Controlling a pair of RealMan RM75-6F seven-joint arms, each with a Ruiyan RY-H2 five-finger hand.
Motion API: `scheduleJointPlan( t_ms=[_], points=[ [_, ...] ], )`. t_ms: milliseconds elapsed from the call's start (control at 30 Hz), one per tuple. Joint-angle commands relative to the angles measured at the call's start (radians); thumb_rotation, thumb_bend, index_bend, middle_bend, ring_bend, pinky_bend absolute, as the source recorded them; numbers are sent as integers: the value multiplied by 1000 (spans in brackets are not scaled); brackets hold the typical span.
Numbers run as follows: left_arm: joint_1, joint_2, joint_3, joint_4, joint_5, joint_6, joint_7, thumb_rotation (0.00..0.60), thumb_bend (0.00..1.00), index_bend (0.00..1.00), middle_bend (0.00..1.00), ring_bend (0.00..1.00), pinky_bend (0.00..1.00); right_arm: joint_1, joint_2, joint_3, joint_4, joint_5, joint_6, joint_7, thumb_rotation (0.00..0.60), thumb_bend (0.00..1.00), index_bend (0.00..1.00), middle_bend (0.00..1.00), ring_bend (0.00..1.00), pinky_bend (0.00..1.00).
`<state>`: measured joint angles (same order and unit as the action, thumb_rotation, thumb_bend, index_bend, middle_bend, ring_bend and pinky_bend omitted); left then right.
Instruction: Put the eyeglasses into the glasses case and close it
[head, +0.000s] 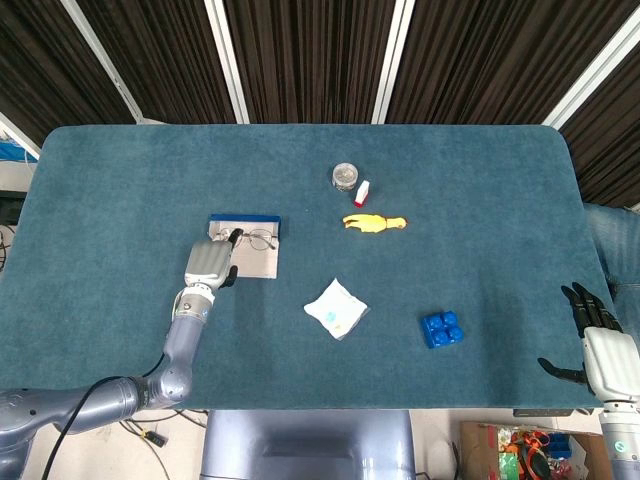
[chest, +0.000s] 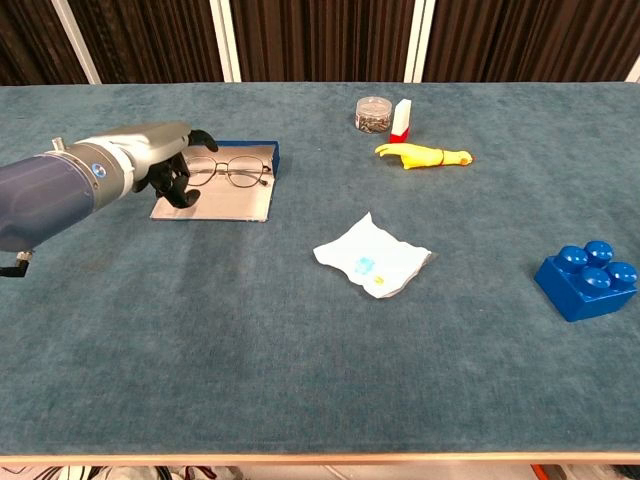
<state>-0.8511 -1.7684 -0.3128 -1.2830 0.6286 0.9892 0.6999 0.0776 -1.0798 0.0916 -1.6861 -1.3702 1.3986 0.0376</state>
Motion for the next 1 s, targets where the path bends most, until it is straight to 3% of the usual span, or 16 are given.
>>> scheduleJointPlan(
  t_ms=[33, 1000],
  points=[
    [-7, -12, 8, 11, -10, 4, 5, 600, 457, 98, 767, 660, 785, 0, 0, 0, 0, 0, 0, 0, 600, 110, 6, 0, 81, 186],
    [-38, -58, 29, 89, -44, -13, 2, 600, 457, 91, 761, 658, 785, -1, 1, 1, -1, 1, 1, 1, 600, 118, 6, 0, 81, 186]
  ],
)
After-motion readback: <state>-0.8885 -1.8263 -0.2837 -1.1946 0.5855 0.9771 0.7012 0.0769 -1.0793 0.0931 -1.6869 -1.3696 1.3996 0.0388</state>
